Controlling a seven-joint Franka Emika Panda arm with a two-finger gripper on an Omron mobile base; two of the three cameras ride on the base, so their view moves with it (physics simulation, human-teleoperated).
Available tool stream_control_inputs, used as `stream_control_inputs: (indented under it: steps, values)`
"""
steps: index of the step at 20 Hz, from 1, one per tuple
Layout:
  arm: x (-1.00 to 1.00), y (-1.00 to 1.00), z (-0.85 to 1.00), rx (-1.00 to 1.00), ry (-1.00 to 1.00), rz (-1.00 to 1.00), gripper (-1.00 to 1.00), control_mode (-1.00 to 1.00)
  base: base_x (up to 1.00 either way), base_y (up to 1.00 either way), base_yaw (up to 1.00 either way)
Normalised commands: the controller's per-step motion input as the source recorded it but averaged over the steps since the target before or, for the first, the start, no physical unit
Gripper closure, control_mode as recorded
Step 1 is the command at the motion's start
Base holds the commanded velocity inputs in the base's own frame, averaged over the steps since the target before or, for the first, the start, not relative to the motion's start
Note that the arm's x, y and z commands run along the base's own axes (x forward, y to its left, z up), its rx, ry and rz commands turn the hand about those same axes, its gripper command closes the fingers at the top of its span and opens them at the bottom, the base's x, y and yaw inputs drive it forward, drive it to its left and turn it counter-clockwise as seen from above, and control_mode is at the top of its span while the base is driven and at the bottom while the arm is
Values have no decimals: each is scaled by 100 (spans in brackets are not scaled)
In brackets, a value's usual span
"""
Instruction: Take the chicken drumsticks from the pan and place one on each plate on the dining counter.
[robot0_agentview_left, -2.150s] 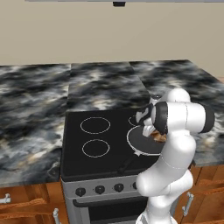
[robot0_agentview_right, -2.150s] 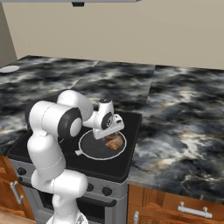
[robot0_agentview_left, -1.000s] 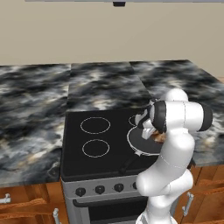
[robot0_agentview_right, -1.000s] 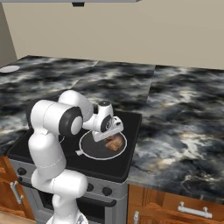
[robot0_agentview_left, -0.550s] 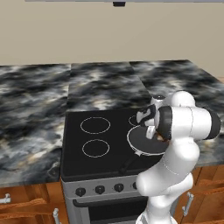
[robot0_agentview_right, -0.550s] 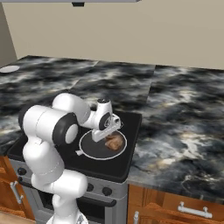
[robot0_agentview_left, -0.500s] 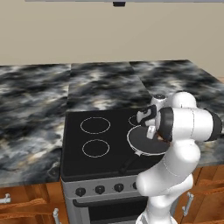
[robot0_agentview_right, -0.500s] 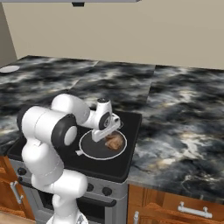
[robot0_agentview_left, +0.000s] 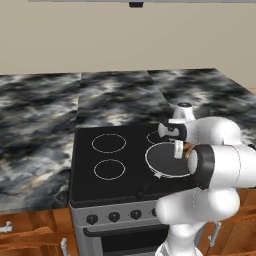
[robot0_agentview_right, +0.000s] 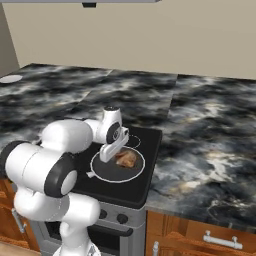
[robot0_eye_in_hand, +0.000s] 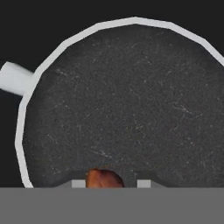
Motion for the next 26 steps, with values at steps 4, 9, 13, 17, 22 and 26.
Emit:
stream_control_inputs:
  steps: [4,9,13,17,22,26]
  values:
    - [-67,23,23,0,4,25,100,-100,0,0,0]
    - [-62,21,15,0,2,12,100,-100,0,0,0]
    - [-49,9,19,0,1,1,100,-100,0,0,0]
    - [-32,7,14,-1,0,0,100,-100,0,0,0]
    - [0,1,0,0,0,0,100,-100,0,0,0]
    - [0,0,0,0,0,0,100,-100,0,0,0]
